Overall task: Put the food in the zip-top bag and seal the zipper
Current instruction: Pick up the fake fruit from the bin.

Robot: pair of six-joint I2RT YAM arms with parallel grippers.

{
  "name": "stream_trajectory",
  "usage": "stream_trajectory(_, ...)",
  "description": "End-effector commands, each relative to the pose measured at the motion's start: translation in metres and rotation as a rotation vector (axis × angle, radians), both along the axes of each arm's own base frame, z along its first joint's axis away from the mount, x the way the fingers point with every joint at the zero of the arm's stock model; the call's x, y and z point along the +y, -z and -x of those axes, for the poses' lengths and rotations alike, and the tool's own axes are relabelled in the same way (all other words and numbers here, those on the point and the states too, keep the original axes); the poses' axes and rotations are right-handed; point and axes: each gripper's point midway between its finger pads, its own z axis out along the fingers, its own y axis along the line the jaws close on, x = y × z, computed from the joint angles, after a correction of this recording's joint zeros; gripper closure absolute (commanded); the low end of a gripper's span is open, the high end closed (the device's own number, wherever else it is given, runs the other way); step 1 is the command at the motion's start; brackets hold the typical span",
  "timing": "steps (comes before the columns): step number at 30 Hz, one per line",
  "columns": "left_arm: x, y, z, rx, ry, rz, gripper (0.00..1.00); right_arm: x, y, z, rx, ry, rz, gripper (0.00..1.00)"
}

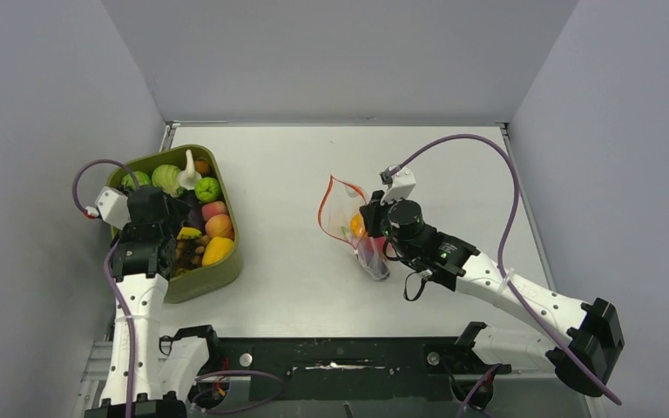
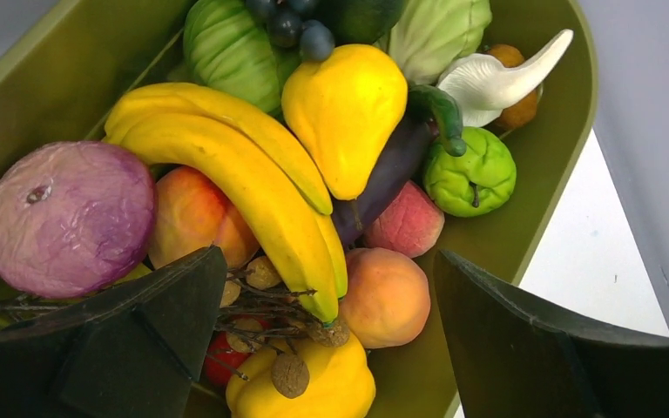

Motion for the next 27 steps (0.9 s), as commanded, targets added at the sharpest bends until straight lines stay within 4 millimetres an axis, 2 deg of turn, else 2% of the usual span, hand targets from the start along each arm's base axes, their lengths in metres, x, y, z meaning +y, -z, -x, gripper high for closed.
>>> stream_trajectory(1, 0.006, -0.002, 0.002, -0.045, -0.080, 0.035, 0.11, -0.001, -0.025, -0.002, -0.062, 0.006, -0.069, 1.00)
stream_trajectory(7, 0.015, -0.001, 0.000, -0.064, -0.147, 0.045, 0.19, 0.002, -0.027, -0.002, -0.060, -0.007, -0.076, 1.00)
stream_trajectory(12, 0.018, 0.006, 0.003, -0.044, -0.187, 0.057, 0.22, 0.011, -0.021, 0.001, -0.037, -0.040, -0.094, 1.00)
stream_trajectory(22, 0.016, 0.040, -0.001, -0.001, -0.196, 0.149, 0.33, 0.012, -0.019, 0.003, -0.035, -0.053, -0.100, 1.00)
stream_trajectory(27, 0.018, 0.051, -0.004, 0.007, -0.203, 0.167, 0.39, 0.011, -0.019, 0.005, -0.037, -0.057, -0.108, 1.00)
